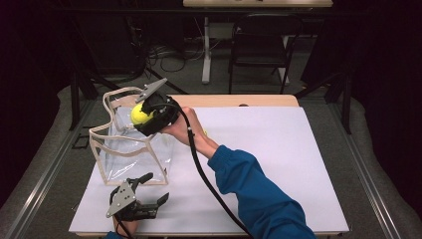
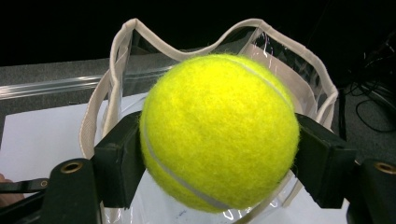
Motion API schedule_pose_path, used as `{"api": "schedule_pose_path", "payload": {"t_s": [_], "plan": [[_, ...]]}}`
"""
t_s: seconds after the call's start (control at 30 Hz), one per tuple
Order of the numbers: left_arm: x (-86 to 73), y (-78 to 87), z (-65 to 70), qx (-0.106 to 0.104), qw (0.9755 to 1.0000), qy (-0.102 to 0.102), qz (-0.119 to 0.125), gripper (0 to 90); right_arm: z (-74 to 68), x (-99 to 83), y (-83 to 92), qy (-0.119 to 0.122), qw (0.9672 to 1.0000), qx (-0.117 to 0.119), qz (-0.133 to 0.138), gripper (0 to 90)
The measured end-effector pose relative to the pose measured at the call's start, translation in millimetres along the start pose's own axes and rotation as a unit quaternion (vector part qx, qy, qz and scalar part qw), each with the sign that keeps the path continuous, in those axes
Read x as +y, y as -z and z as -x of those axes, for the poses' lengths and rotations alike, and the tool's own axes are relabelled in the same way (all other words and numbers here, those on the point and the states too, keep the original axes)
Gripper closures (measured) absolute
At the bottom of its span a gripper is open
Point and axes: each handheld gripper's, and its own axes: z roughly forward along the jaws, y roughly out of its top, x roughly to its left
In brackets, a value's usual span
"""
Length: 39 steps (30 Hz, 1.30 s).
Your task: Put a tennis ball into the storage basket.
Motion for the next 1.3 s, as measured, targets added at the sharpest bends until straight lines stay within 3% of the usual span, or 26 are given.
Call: {"api": "schedule_pose_path", "payload": {"t_s": [0.37, 0.63, 0.7, 0.83, 1.07, 1.3], "plan": [[0.0, 0.1, 0.3, -0.001, 1.0000, 0.001, 0.000, 15.9, -0.6, 0.2, -7.0, -0.009, 0.9996, 0.009, -0.025, 25.4], [0.4, 0.8, 0.6, -0.002, 1.0000, -0.003, 0.000, 15.9, 0.7, -2.5, -7.8, -0.017, 0.9993, 0.015, -0.031, 24.5], [0.2, 1.1, 0.2, -0.002, 1.0000, -0.002, 0.000, 15.9, 1.0, -3.4, -6.9, -0.017, 0.9993, 0.019, -0.027, 20.6], [0.1, 0.9, 0.8, -0.003, 1.0000, -0.001, 0.001, 15.9, 4.2, -4.5, 5.3, -0.015, 0.9995, 0.028, 0.001, 14.5], [0.8, -0.1, 3.3, -0.007, 1.0000, -0.004, 0.000, 15.9, 12.3, -16.3, 26.1, -0.019, 0.9996, 0.022, 0.001, 2.7], [0.4, -1.8, 3.2, -0.009, 0.9999, -0.006, -0.004, 15.9, 15.6, -33.6, 41.7, -0.022, 0.9996, 0.020, 0.001, 1.6]]}}
